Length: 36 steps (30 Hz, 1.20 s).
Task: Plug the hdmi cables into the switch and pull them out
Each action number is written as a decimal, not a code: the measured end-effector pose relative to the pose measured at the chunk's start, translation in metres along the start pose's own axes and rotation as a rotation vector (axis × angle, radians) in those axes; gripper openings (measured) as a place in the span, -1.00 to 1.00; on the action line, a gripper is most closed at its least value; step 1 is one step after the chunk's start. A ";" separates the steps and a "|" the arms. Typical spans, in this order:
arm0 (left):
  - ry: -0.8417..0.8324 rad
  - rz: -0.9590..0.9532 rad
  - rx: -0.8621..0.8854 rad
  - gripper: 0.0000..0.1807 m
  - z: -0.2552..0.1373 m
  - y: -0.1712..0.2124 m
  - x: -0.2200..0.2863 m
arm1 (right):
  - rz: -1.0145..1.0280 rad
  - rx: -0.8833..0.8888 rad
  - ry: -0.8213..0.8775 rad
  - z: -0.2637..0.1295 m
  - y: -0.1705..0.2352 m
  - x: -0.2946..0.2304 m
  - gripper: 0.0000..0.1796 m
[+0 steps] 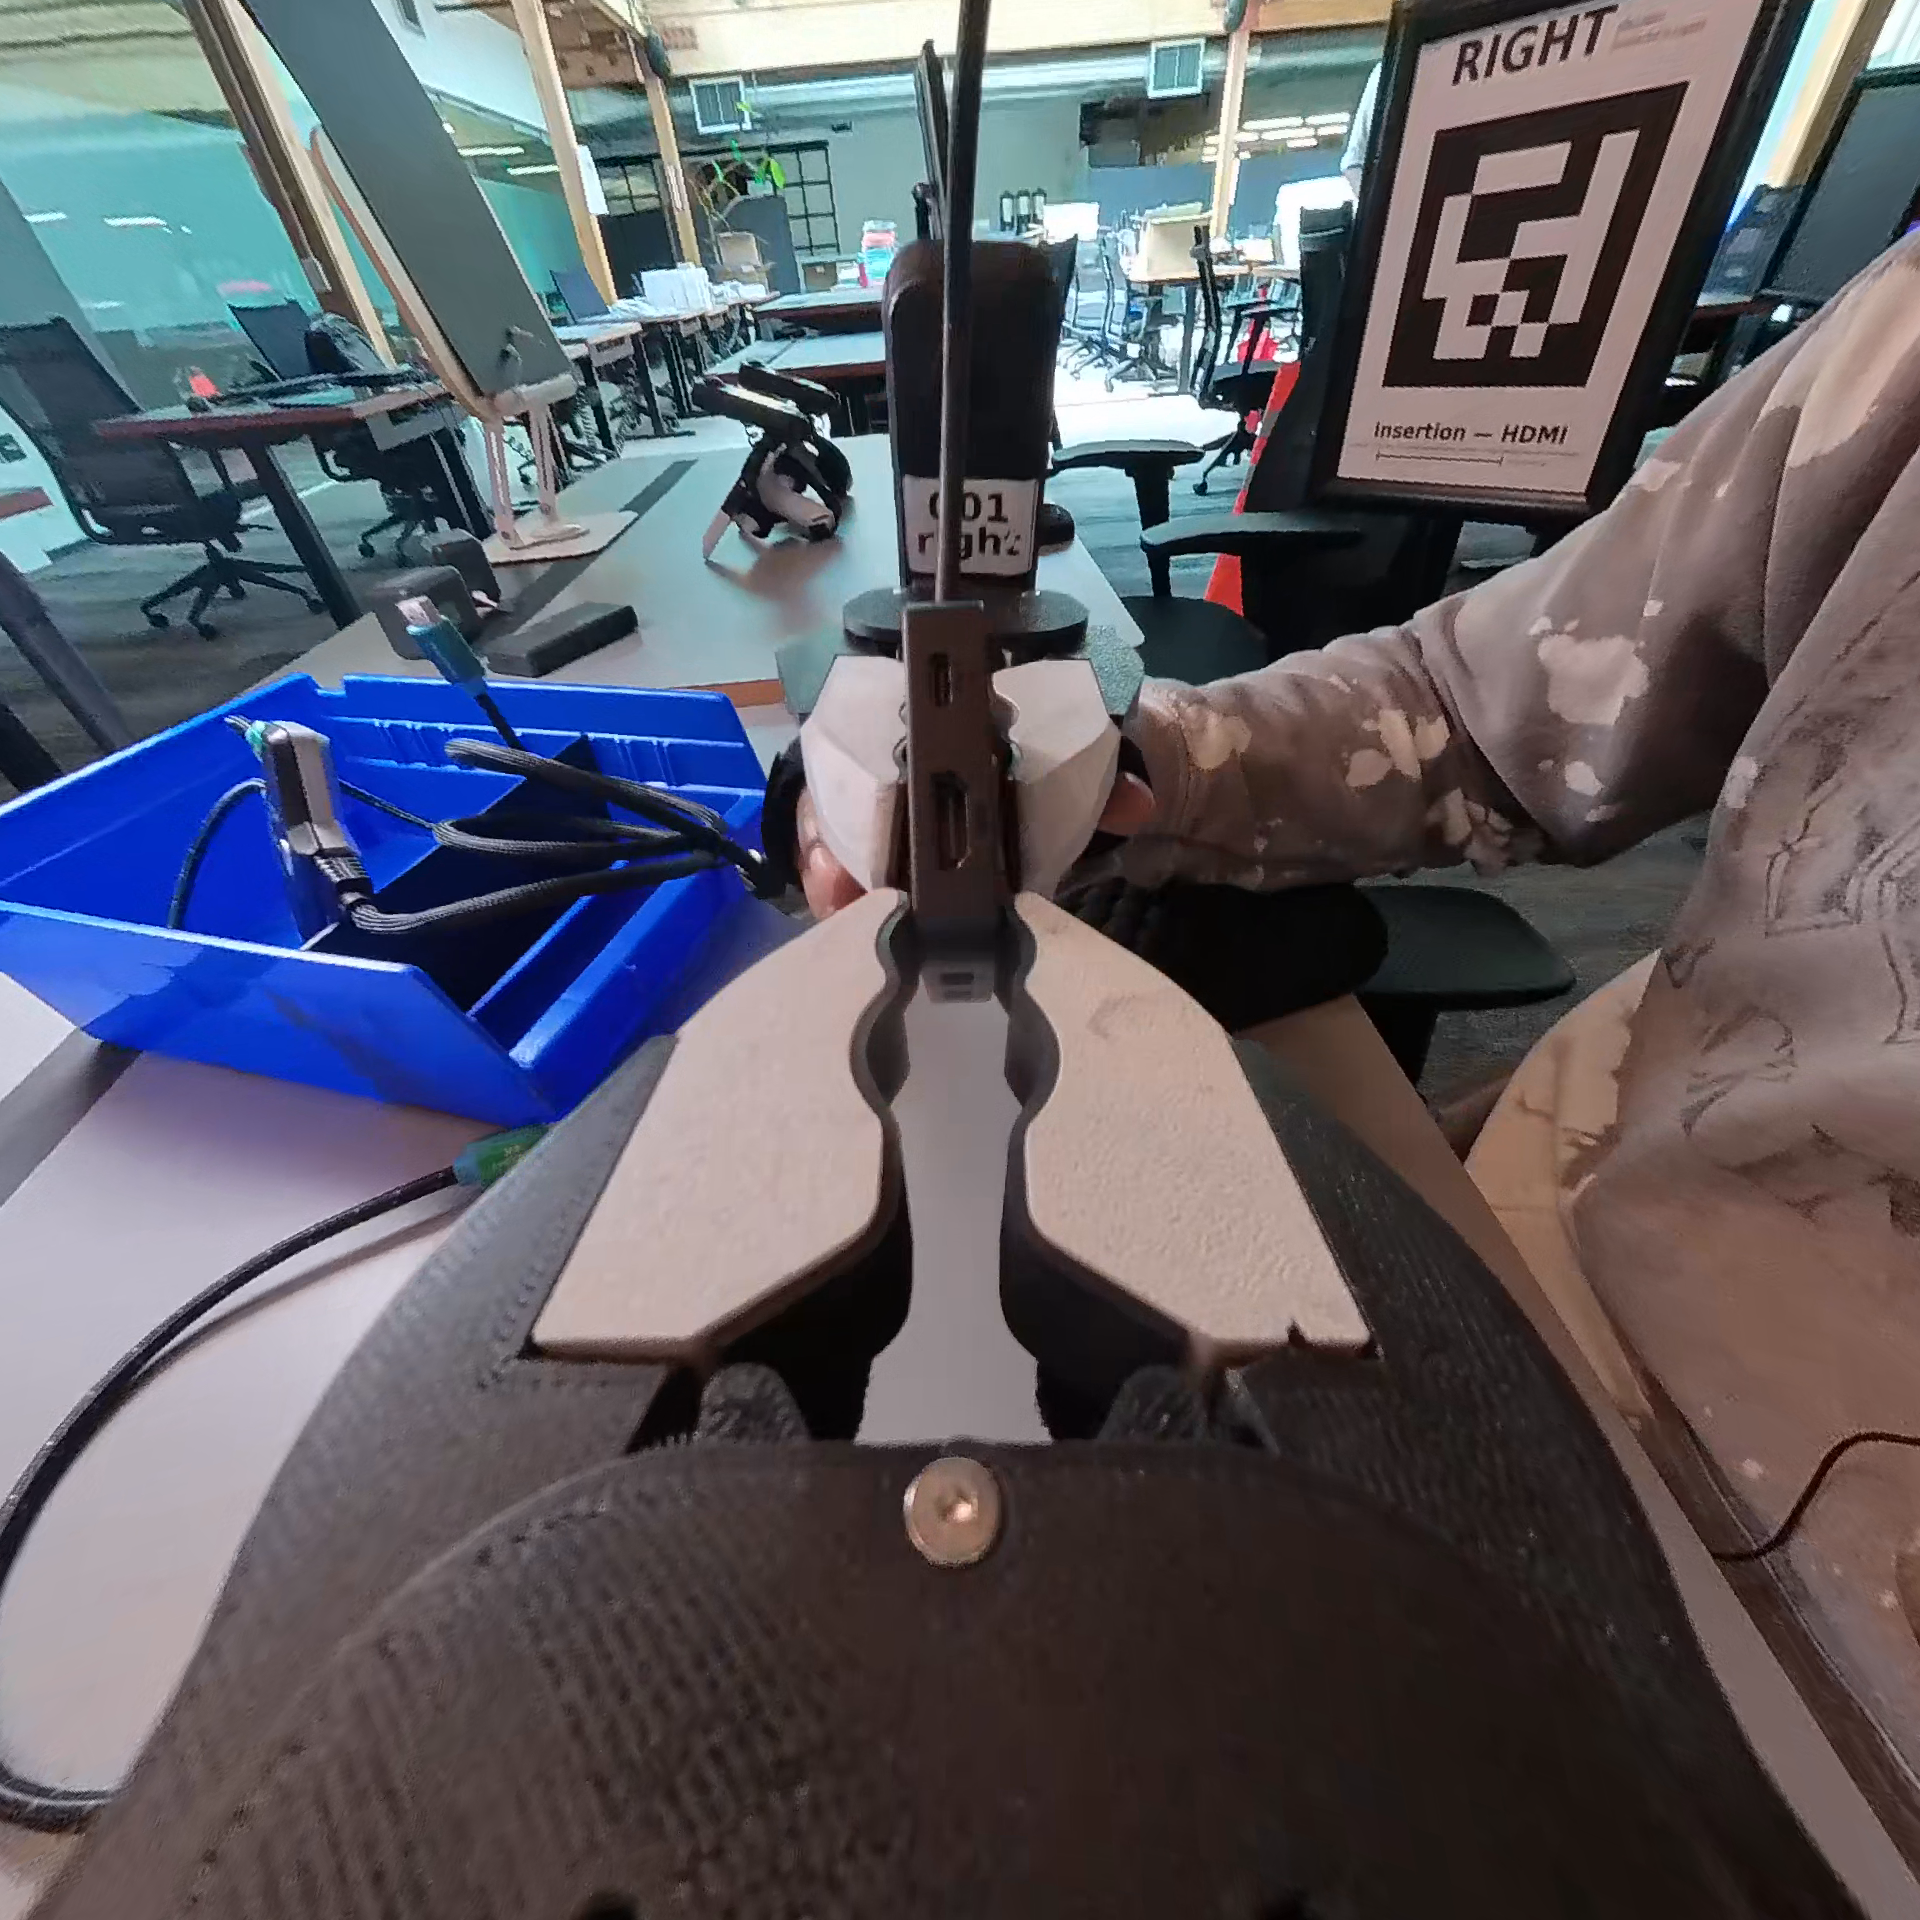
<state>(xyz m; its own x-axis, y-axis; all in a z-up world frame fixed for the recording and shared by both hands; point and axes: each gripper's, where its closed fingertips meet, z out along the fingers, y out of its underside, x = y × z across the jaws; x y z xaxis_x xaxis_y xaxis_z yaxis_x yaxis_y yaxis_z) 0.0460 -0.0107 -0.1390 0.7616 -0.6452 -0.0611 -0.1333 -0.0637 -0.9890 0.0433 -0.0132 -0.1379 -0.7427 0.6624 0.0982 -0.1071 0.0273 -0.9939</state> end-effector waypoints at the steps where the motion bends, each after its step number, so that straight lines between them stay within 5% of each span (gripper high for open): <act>1: 0.012 -0.001 -0.011 -0.84 0.002 0.003 0.002 | -0.015 -0.016 0.008 0.001 0.002 -0.001 -0.84; 8: -0.110 -0.063 -0.061 -0.65 -0.015 0.017 -0.032 | -0.003 -0.007 0.127 -0.033 -0.010 0.013 -0.85; 16: -0.257 -0.038 -0.518 -0.62 -0.017 0.132 -0.093 | 0.058 0.040 0.321 -0.104 0.000 0.028 -0.85; 22: -0.203 0.063 -0.713 -0.60 0.009 0.174 -0.110 | 0.089 0.045 0.344 -0.117 0.013 0.023 -0.85; 28: -0.184 0.159 -0.769 -0.91 0.022 0.176 -0.116 | 0.111 0.049 0.310 -0.119 0.017 0.018 -0.85; 36: -0.317 0.323 -0.638 -0.92 0.005 0.114 -0.118 | 0.118 0.075 0.301 -0.118 0.013 0.024 -0.85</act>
<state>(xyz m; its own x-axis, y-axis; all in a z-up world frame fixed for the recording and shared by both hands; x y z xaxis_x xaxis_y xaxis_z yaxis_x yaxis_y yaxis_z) -0.0555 0.0620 -0.2448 0.7548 -0.4644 -0.4633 -0.6450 -0.3971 -0.6529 0.1025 0.0911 -0.1543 -0.5251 0.8497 -0.0481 -0.0884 -0.1106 -0.9899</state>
